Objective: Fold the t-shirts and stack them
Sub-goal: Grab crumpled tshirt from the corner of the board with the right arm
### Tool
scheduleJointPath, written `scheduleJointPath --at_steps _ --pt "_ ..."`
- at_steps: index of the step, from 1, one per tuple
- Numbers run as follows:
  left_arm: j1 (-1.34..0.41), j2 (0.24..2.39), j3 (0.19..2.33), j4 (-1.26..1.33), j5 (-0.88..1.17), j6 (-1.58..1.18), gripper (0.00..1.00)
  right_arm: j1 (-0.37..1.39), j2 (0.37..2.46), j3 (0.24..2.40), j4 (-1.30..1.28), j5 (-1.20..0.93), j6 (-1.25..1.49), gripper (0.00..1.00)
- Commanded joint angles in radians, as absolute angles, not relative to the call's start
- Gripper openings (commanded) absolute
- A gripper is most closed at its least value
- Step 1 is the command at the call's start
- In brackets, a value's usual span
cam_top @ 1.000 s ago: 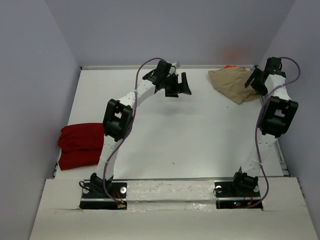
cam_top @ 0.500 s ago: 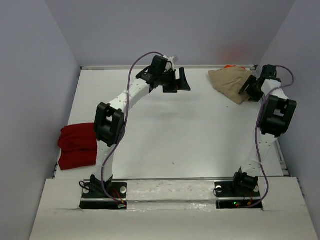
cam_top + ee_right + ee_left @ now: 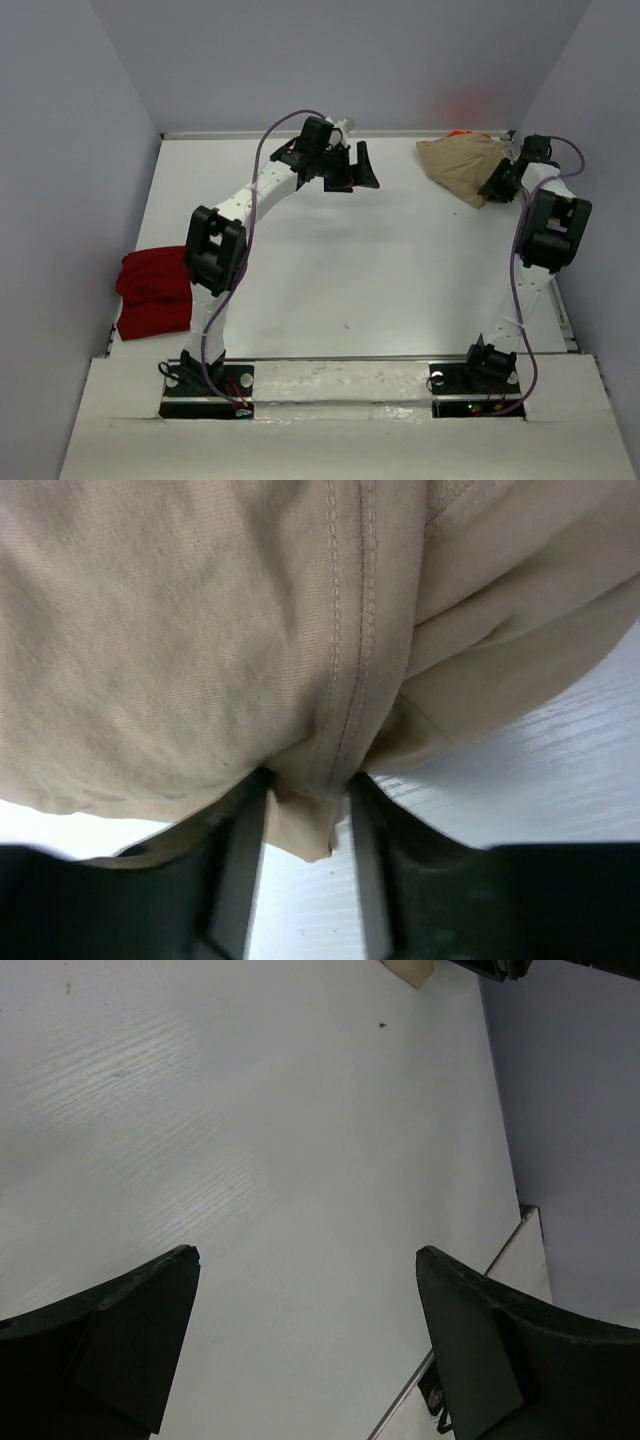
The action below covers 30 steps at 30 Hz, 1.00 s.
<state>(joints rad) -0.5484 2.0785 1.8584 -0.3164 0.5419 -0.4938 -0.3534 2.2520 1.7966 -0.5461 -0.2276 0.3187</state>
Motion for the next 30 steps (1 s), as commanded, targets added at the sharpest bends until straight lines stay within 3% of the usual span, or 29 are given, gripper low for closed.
scheduleJointPath --at_steps 1,2,3,20,24,30 --pt "-0.554 2.009 1.852 -0.278 0.577 -0.488 0.99 -0.362 2.221 1.839 -0.489 -0.262 0.313 0.24" --pt "-0.554 2.011 1.850 -0.275 0.578 -0.488 0.99 -0.362 2.217 1.838 -0.489 -0.264 0.317 0.07" --pt "-0.554 2.013 1.848 -0.273 0.578 -0.488 0.99 -0.362 2.214 1.833 -0.489 -0.270 0.318 0.00" --pt "-0.584 2.033 1.847 -0.267 0.581 -0.489 0.99 -0.276 2.069 1.779 -0.520 -0.097 0.290 0.00" --pt "-0.589 2.029 1.829 -0.267 0.558 -0.482 0.99 -0.177 1.993 1.776 -0.503 -0.006 0.243 0.00" --pt "-0.591 2.031 1.815 -0.267 0.546 -0.471 0.99 -0.107 1.947 1.935 -0.547 0.127 0.189 0.00"
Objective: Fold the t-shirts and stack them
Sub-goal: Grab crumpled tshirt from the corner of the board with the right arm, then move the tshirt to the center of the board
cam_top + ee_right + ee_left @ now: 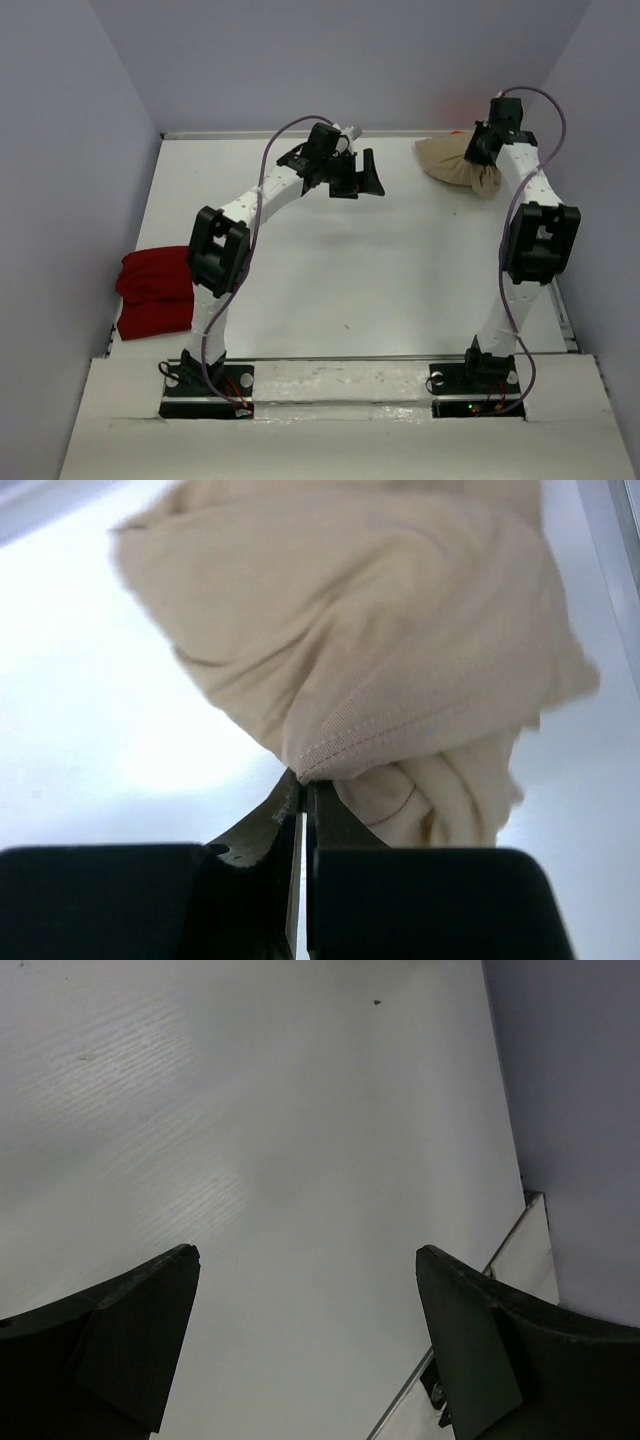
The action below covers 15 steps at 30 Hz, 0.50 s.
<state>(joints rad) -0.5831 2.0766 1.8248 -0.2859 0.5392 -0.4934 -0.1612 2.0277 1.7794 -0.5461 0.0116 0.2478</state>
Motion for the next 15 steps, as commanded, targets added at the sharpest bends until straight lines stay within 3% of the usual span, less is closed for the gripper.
scheduleJointPath --at_steps 1,4,10,15 --pt "-0.591 2.034 1.812 -0.267 0.549 -0.472 0.99 -0.107 1.972 2.059 -0.604 0.155 0.173 0.00" --pt "-0.592 2.037 1.799 -0.265 0.549 -0.472 0.99 -0.078 1.974 2.255 -0.658 0.190 0.118 0.00" --pt "-0.595 2.036 1.796 -0.259 0.552 -0.471 0.99 -0.057 1.844 2.209 -0.548 0.120 0.097 0.00" --pt "-0.598 2.022 1.781 -0.259 0.557 -0.468 0.99 -0.057 1.936 2.428 -0.679 0.192 0.029 0.00"
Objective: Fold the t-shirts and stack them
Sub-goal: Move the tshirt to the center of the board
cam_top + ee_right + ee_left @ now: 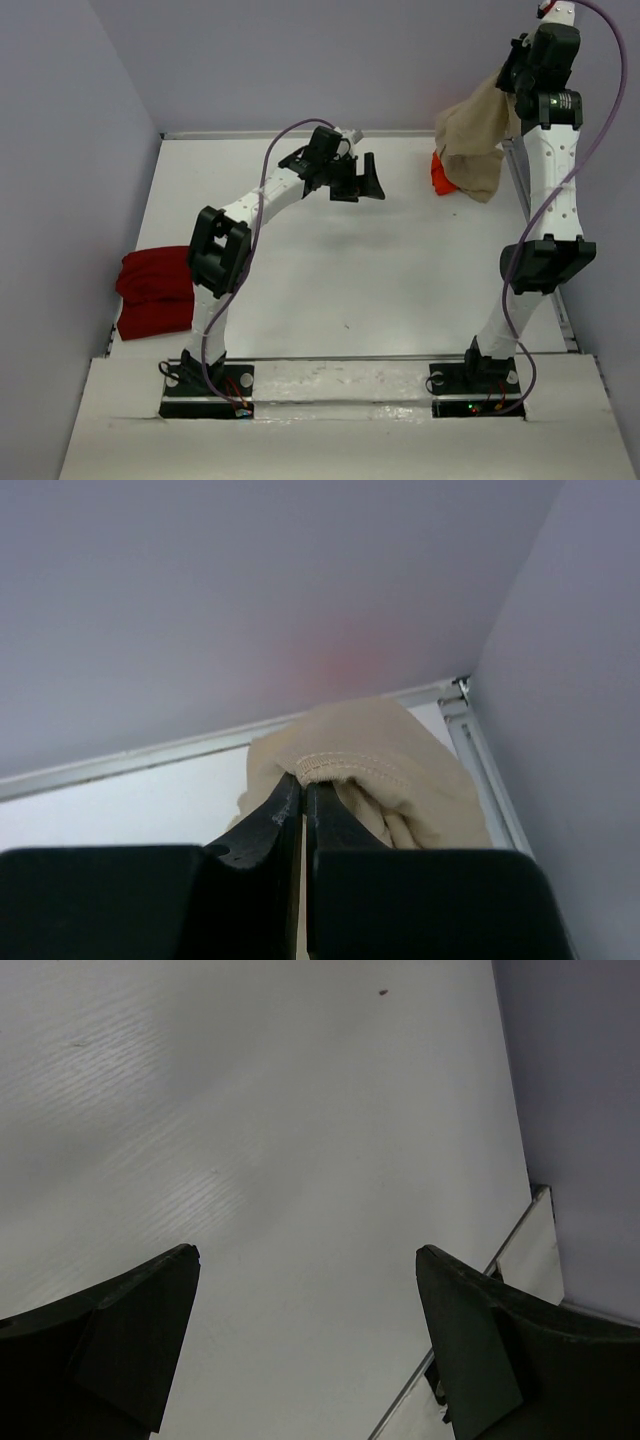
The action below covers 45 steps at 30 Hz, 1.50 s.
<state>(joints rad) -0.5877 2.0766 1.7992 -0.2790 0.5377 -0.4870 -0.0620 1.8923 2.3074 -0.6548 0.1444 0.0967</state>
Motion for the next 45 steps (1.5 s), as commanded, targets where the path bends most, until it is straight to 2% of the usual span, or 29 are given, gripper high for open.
scheduleJointPath --at_steps 1,2,4,8,11,14,16,17,20,23,24,26,30,32,35,38,41,44,45 --pt "-0.597 2.011 1.773 -0.255 0.552 -0.469 0.99 -0.057 1.909 2.404 -0.661 0.090 0.041 0.00" --pt "-0.598 2.010 1.761 -0.249 0.549 -0.471 0.99 -0.039 1.878 2.323 -0.634 0.031 0.051 0.00" --pt "-0.598 2.016 1.770 -0.250 0.546 -0.471 0.99 0.058 1.821 2.283 -0.580 0.052 0.023 0.00" --pt "-0.598 2.016 1.781 -0.250 0.548 -0.479 0.99 0.216 1.806 2.385 -0.635 0.161 -0.092 0.00" --pt "-0.598 2.005 1.772 -0.247 0.523 -0.479 0.99 0.272 1.741 2.391 -0.623 0.091 -0.063 0.00" --pt "-0.598 1.994 1.755 -0.244 0.509 -0.480 0.99 0.409 1.678 2.411 -0.652 0.060 -0.070 0.00" --pt "-0.600 1.968 1.729 -0.245 0.426 -0.477 0.99 0.544 1.637 2.419 -0.686 0.081 -0.107 0.00" --pt "-0.598 1.950 1.717 -0.245 0.384 -0.477 0.99 0.587 1.617 2.396 -0.686 0.112 -0.116 0.00" --pt "-0.598 1.837 1.660 -0.265 0.181 -0.462 0.99 0.743 1.545 2.286 -0.696 0.386 -0.127 0.00" --pt "-0.600 1.746 1.641 -0.291 0.066 -0.460 0.99 0.895 1.496 2.221 -0.698 0.597 -0.219 0.00" --pt "-0.601 1.700 1.613 -0.284 0.057 -0.460 0.99 0.947 1.474 2.182 -0.703 0.747 -0.235 0.00" --pt "-0.614 1.661 1.600 -0.299 0.020 -0.446 0.99 0.948 1.430 2.119 -0.710 0.743 -0.197 0.00" --pt "-0.696 1.544 1.623 -0.440 -0.315 -0.381 0.99 0.948 1.277 1.846 -0.686 0.744 -0.065 0.00" --pt "-0.704 1.481 1.602 -0.448 -0.295 -0.376 0.99 0.948 1.273 1.767 -0.724 0.787 -0.006 0.00" --pt "-0.716 1.356 1.444 -0.404 -0.307 -0.403 0.99 0.948 1.336 1.726 -0.880 0.831 0.122 0.00" --pt "-0.716 1.235 1.337 -0.388 -0.351 -0.420 0.99 0.948 1.347 1.661 -0.923 0.816 0.238 0.00" --pt "-0.715 1.216 1.318 -0.432 -0.367 -0.414 0.99 0.948 1.399 1.673 -1.056 0.919 0.363 0.00" --pt "-0.715 1.246 1.328 -0.449 -0.302 -0.419 0.99 0.948 1.546 1.774 -1.225 1.031 0.510 0.00" --pt "-0.715 1.247 1.315 -0.422 -0.282 -0.420 0.99 0.948 1.580 1.849 -1.358 1.060 0.567 0.00"
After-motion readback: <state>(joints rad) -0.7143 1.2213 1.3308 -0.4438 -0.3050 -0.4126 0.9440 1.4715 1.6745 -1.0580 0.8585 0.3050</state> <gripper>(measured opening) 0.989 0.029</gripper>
